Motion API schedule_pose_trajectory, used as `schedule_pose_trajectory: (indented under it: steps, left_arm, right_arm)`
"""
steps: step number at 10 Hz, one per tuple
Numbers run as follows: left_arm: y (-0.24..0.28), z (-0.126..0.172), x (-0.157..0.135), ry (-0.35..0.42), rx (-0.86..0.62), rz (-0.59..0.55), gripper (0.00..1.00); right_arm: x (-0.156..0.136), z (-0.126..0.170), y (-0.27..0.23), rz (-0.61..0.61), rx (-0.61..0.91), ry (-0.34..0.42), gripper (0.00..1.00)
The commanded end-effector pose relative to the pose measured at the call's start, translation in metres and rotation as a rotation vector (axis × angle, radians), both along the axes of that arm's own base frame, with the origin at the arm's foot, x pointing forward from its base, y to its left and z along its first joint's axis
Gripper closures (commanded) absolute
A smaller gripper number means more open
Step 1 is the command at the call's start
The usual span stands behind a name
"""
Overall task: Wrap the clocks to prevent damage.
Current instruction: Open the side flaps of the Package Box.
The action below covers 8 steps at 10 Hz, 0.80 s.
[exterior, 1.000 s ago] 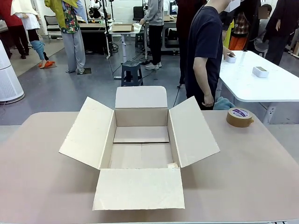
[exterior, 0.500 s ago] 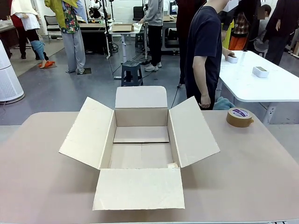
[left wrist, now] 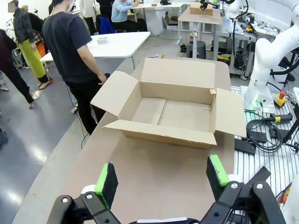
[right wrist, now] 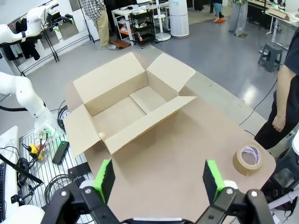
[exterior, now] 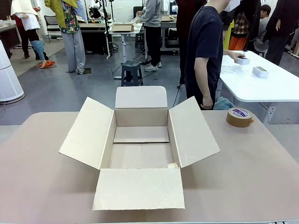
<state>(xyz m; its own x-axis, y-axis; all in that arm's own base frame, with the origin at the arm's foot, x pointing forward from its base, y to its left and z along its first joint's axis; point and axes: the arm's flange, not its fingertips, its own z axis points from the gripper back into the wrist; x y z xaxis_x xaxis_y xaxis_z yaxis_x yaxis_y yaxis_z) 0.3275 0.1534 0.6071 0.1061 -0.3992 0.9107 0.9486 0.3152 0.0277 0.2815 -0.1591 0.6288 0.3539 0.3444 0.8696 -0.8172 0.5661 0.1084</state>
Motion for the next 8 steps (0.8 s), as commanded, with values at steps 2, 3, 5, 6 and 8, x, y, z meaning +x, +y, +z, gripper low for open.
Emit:
schedule_pose_trajectory:
  steps: [2, 3, 5, 6, 8]
  left_arm:
    - [0.000, 0.001, 0.001, -0.020, -0.013, -0.007, 0.00]
    - [0.000, 0.000, 0.000, 0.000, 0.000, 0.000, 0.00]
    - [-0.007, 0.013, -0.002, 0.001, -0.003, -0.033, 0.60]
    - [-0.010, 0.014, -0.003, 0.016, 0.004, -0.043, 1.00]
    - [-0.011, 0.016, -0.004, 0.037, -0.001, -0.044, 1.00]
  right_arm:
    - [0.002, -0.002, 0.001, 0.013, 0.014, -0.015, 0.00]
    - [0.000, 0.000, 0.000, 0.000, 0.000, 0.000, 0.00]
    - [-0.017, -0.003, -0.010, -0.012, -0.008, 0.028, 0.60]
    - [-0.020, 0.000, -0.012, -0.015, -0.016, 0.022, 1.00]
    - [-0.020, 0.004, -0.010, 0.006, -0.039, 0.028, 1.00]
